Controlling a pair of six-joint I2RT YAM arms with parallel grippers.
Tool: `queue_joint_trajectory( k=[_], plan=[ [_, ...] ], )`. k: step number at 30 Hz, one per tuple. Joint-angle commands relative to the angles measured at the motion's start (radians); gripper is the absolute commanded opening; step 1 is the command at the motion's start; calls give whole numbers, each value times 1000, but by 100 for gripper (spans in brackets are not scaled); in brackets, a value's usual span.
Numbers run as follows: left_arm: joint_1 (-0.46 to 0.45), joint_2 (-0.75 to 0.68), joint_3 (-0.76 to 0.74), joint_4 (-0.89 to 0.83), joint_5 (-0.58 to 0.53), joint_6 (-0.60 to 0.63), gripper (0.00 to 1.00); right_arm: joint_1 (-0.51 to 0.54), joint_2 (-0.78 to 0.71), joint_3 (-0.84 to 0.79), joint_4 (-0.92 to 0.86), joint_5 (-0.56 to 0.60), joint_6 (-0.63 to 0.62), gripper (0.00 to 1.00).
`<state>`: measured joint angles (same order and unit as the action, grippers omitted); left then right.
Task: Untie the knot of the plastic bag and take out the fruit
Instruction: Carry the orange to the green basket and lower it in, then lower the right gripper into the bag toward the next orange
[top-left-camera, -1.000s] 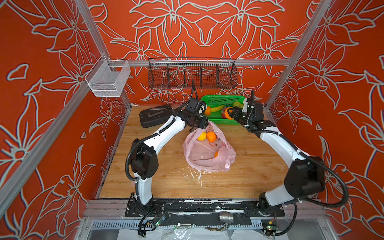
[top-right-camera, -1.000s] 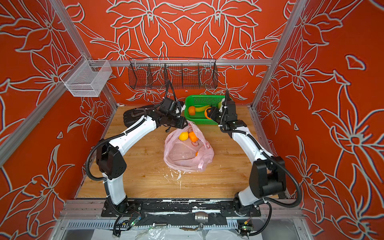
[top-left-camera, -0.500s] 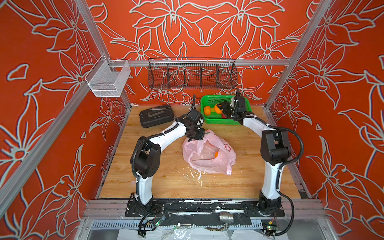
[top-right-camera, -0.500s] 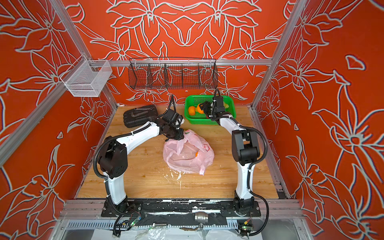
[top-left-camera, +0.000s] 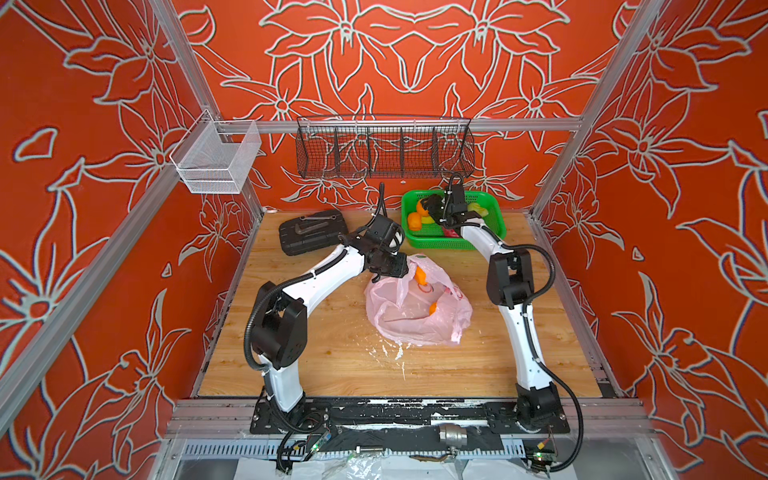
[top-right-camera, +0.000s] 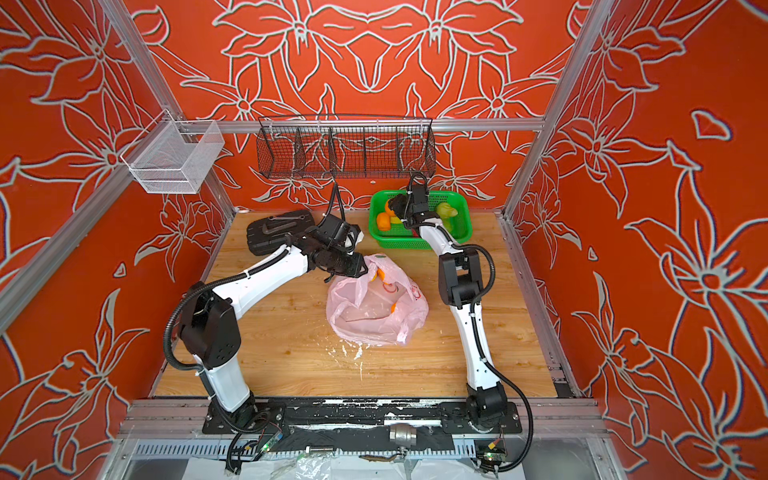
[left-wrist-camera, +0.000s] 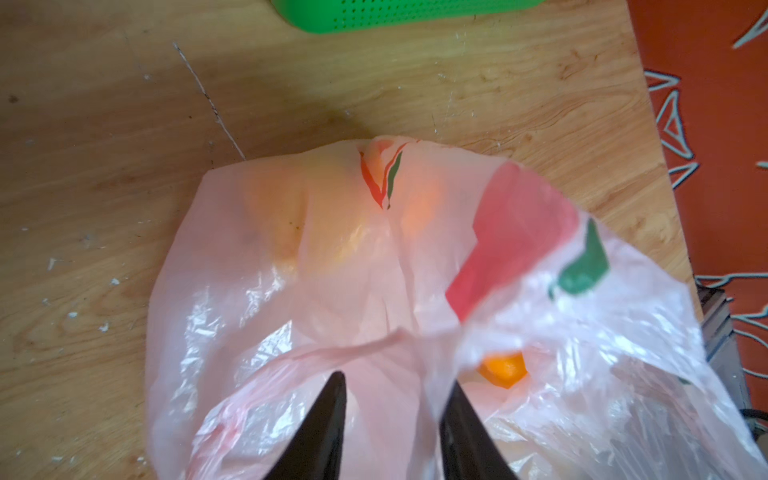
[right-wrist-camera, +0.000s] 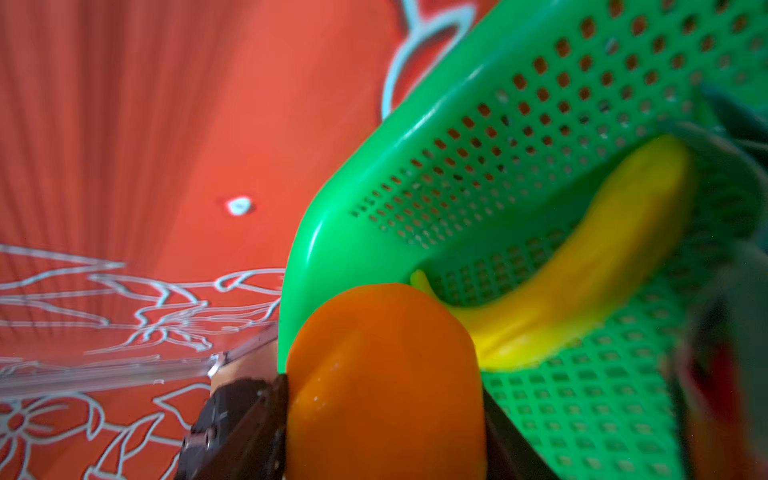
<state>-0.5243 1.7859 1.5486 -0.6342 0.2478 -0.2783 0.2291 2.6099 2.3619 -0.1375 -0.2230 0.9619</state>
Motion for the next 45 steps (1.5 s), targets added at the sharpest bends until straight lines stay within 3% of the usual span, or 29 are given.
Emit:
queue_joint_trajectory(
  k=[1,6,11,16,23,30,37,42,45],
  plan=[
    [4,-74,-19,1,-8,-5,43,-3,104,170,-106,20,35,55],
    [3,-159,-79,29,-31,-9,48,-8,151,225,-91,23,65,65],
    [4,-233,-152,66,-63,-8,50,-12,70,149,-64,10,29,79],
    [4,-258,-173,70,-57,-8,51,-24,-82,-46,10,6,8,81],
    [4,-238,-189,67,-46,-1,75,-29,-364,-399,134,-29,-62,81],
    [2,-189,-188,49,-82,22,76,-22,-705,-773,197,-68,-160,81],
    [3,-135,-177,32,-107,15,65,34,-1043,-993,80,-19,-326,81],
    [3,-136,-175,40,-115,12,48,154,-1211,-1058,-79,68,-481,81],
    [2,-132,-161,30,-151,10,31,250,-1268,-1061,-182,111,-569,81]
  ],
)
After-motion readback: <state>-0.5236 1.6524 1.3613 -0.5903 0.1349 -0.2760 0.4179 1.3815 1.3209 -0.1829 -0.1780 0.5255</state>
